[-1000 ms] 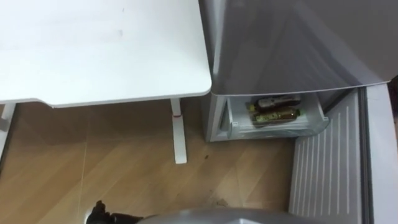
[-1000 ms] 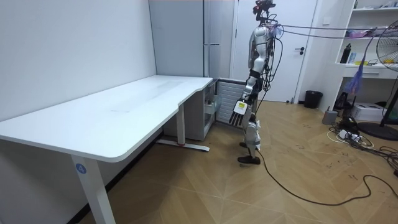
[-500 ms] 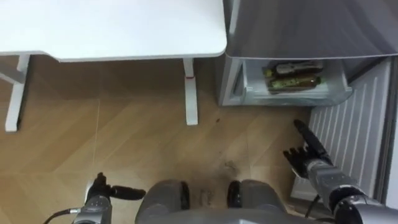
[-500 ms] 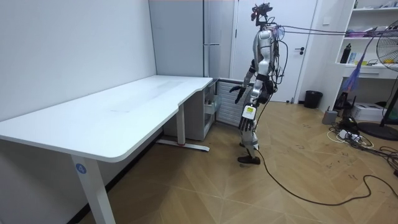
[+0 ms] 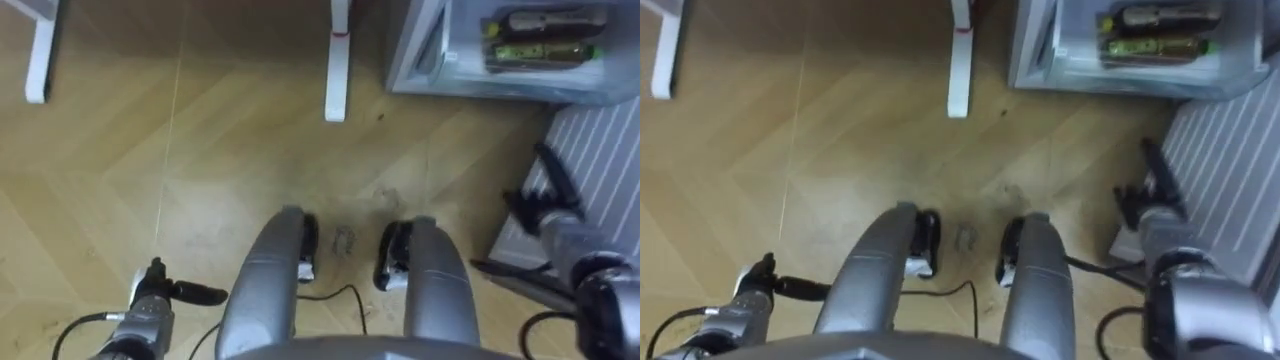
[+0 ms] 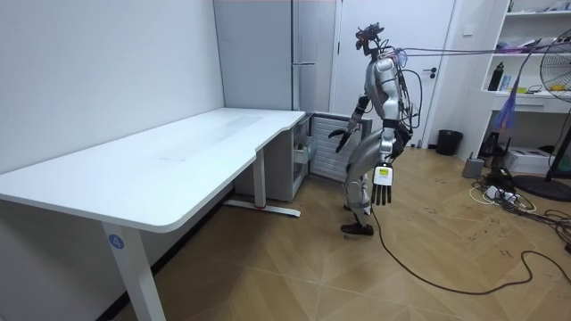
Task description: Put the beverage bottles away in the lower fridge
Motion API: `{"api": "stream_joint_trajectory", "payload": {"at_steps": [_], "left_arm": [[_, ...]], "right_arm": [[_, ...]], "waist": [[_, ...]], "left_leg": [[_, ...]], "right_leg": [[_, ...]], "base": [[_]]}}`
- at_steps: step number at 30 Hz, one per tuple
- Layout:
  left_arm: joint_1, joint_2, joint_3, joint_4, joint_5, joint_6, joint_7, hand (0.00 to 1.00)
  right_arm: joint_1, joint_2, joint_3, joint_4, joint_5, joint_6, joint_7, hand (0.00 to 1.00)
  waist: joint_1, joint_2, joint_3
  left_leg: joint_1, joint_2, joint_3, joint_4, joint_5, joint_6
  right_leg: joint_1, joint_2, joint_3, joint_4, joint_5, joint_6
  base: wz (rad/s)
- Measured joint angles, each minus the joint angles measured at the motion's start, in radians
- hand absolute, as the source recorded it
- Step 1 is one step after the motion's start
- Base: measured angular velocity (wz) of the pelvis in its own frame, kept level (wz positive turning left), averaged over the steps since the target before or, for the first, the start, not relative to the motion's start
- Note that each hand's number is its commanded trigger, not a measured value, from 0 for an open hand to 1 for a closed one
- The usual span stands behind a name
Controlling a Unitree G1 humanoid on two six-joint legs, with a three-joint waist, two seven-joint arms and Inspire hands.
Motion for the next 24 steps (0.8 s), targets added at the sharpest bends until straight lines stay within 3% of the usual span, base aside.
{"api": "stream_joint_trajectory", "payload": {"at_steps": [5,12,19,24], "left_arm": [[0.000,0.017,-0.032,-0.005,-0.022,0.000,0.012,0.00],[0.003,0.034,-0.041,-0.029,-0.040,-0.007,0.019,0.00],[0.020,0.039,-0.041,-0.044,-0.041,-0.016,0.038,0.00],[0.069,0.075,-0.041,-0.117,-0.041,-0.017,0.037,0.00]], "right_arm": [[-0.046,-0.071,0.003,-0.001,0.009,-0.009,0.005,0.00],[-0.100,-0.108,0.040,-0.051,0.031,-0.015,0.023,0.00],[-0.172,-0.134,0.045,-0.082,0.039,-0.015,0.026,0.00],[-0.173,-0.143,0.053,-0.082,0.039,-0.015,0.010,0.00]], "waist": [[0.021,-0.006,0.0026],[0.039,-0.015,0.0026],[0.055,-0.018,0.0031],[0.049,-0.037,0.0078]], "left_leg": [[-0.104,-0.020,-0.002,0.107,-0.027,0.004],[-0.226,-0.036,-0.010,0.250,-0.065,0.008],[-0.247,-0.038,-0.027,0.274,-0.072,0.007],[-0.264,-0.062,-0.034,0.274,-0.068,0.007]], "right_leg": [[-0.102,-0.030,0.006,0.123,-0.039,0.006],[-0.214,-0.062,0.007,0.272,-0.099,-0.005],[-0.217,-0.070,-0.008,0.284,-0.107,-0.008],[-0.231,-0.090,-0.009,0.291,-0.113,-0.002]], "base": [[0.16],[0.12],[0.04],[0.09]]}}
